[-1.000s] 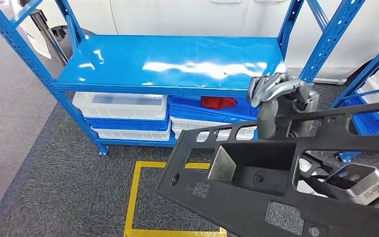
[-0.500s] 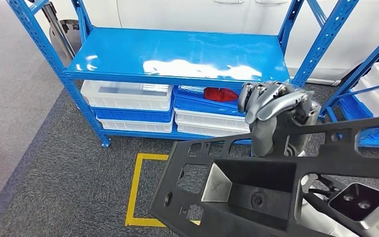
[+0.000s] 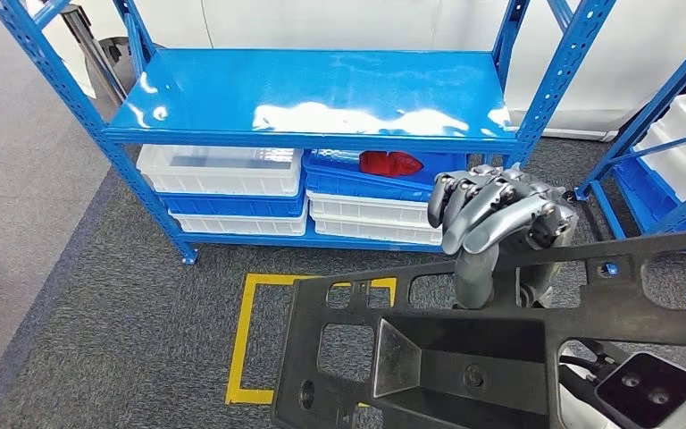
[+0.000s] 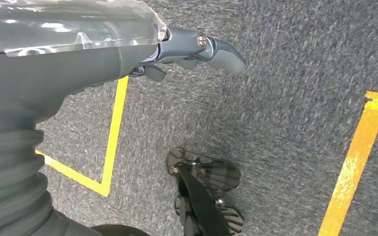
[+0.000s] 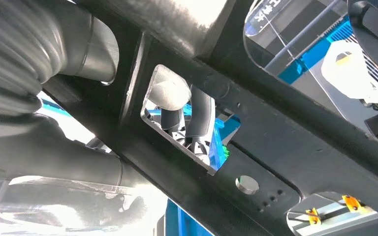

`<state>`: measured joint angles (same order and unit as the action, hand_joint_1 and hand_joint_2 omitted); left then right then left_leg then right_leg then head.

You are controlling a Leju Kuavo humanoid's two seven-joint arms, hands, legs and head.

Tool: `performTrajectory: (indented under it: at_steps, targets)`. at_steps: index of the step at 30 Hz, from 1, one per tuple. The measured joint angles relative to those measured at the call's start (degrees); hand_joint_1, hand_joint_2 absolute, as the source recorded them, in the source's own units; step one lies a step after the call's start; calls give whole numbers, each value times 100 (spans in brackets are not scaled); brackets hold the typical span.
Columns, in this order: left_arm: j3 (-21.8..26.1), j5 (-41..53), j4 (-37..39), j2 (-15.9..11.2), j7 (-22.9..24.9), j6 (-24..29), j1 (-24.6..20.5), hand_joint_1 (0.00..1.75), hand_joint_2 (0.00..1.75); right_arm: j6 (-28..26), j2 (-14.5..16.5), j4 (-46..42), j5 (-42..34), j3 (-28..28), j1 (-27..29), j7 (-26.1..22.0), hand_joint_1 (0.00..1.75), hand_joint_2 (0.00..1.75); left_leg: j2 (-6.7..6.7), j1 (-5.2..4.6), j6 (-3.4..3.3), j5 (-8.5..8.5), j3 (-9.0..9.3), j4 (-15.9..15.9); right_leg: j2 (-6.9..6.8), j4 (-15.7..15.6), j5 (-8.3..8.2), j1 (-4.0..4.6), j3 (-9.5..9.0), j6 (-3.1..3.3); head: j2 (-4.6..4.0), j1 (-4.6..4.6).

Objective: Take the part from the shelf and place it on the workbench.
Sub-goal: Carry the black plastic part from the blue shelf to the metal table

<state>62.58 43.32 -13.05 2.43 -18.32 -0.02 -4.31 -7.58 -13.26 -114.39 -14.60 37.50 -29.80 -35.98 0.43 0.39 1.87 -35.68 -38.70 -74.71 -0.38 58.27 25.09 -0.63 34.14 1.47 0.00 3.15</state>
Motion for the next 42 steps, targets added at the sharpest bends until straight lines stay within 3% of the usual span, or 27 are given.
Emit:
performTrajectory:
  at_steps: [3,4,5,7,8,9,11,13,15,16,17,18,20,22,23,25,27,30,32,33,35,37,38,40,42]
  targets:
    - [0,0,0,1,0,0,3,0,175,0,3,1,0,1,6,0,175,175,0,1,3,-15,-42,-88,0,2,0,0,2,0,0,0]
    - [0,0,0,1,0,0,5,0,175,0,4,2,0,1,12,0,175,175,0,7,4,72,-11,-17,2,6,0,0,1,-1,0,0]
    - [0,0,0,1,0,0,7,0,175,0,8,2,0,1,19,0,175,175,0,15,2,228,80,181,4,14,0,0,-1,-3,0,0]
    - [1,0,1,-2,-2,0,5,0,175,6,23,4,0,1,33,0,175,175,-9,10,-66,669,462,1055,18,43,-16,16,23,-72,0,0]
    - [2,0,1,-3,-2,0,6,0,175,9,30,4,0,1,35,-1,175,175,-15,-1,-111,808,612,1410,22,45,-33,22,36,-119,0,0]
    - [3,0,1,-4,-3,0,9,0,175,12,34,4,9,1,37,-2,175,175,-21,-4,-168,889,703,1652,26,45,-51,32,51,-175,0,0]
    - [4,4,0,-3,-11,-2,10,0,175,8,34,3,79,-5,41,-22,175,175,-21,13,-247,941,693,1690,27,123,20,20,91,-236,0,0]
    - [5,20,0,1,-32,-3,0,0,175,29,39,4,204,-19,55,-48,175,175,-17,22,-306,980,677,1715,31,609,335,5,307,-278,0,0]
    - [13,36,0,3,-56,0,3,0,175,84,49,20,374,-27,79,-12,175,175,-29,9,-328,995,642,1709,32,1383,692,-1,653,-304,0,0]
    - [20,41,1,5,-67,3,6,0,175,110,54,39,472,-26,90,17,175,175,-45,2,-331,1000,629,1704,32,1624,753,-4,758,-308,0,0]
    - [26,43,1,7,-78,5,8,0,175,136,60,63,574,-20,94,41,175,175,-69,-3,-330,1002,620,1697,33,1657,705,-6,757,-303,0,0]
    - [31,45,1,10,-87,8,8,0,175,160,67,91,661,-11,94,49,175,175,-104,-8,-328,1004,616,1687,44,1450,555,-7,636,-287,0,0]
    - [33,47,1,35,-102,10,0,0,175,205,78,146,797,10,92,30,175,175,-184,-19,-313,1005,607,1666,169,670,206,-5,209,-221,0,-1]
    - [35,45,2,67,-107,11,-10,0,175,277,81,203,892,36,96,-33,175,175,-271,-14,-267,1020,564,1643,295,136,78,7,-49,-172,0,-1]
    - [38,43,2,80,-107,11,-7,0,175,338,82,237,928,50,103,-78,175,175,-312,-3,-234,1035,537,1643,313,69,99,17,-72,-161,0,-1]
    - [59,40,2,83,-109,7,14,0,175,501,87,303,960,79,117,-145,175,175,-361,15,-172,1049,510,1648,219,5,75,15,-85,-139,0,-1]
    - [100,40,2,87,-116,1,30,0,175,649,114,362,963,98,124,-166,175,175,-283,11,-117,912,419,1462,111,-68,41,-18,-123,-90,0,0]
    - [143,42,2,88,-125,5,27,0,175,743,156,441,961,113,154,-164,175,175,-150,36,-40,431,-47,491,-61,-94,34,-22,-134,-49,0,1]
    - [161,44,2,76,-126,5,48,0,175,774,161,482,961,119,192,-162,175,175,-122,62,8,384,-227,133,-172,-88,42,-23,-131,-53,0,1]
    - [169,45,2,66,-125,-2,62,0,175,788,161,495,961,119,209,-161,175,175,-92,77,26,519,-159,276,-224,-80,51,-27,-133,-64,0,1]
    - [177,46,2,41,-125,-16,75,0,175,804,162,504,962,114,224,-160,175,175,84,90,47,881,211,1016,-320,-48,85,-30,-143,-108,0,1]
    - [179,50,2,20,-125,-21,64,0,175,805,163,505,963,108,221,-158,175,175,217,64,-15,1050,463,1549,-397,-4,118,-3,-140,-172,0,0]
    - [181,53,2,11,-126,-21,63,0,175,809,163,505,965,104,219,-157,175,175,228,45,-62,1042,481,1616,-434,5,124,14,-138,-202,0,0]
    - [185,59,2,-3,-133,-20,78,0,175,832,164,506,970,100,203,-144,175,175,115,37,-158,1067,457,1623,-494,5,132,11,-142,-262,0,0]
    - [199,58,1,-18,-153,-19,90,0,175,886,168,500,975,97,169,-94,175,175,23,47,-230,1099,458,1650,-337,155,266,-23,-91,-322,0,0]
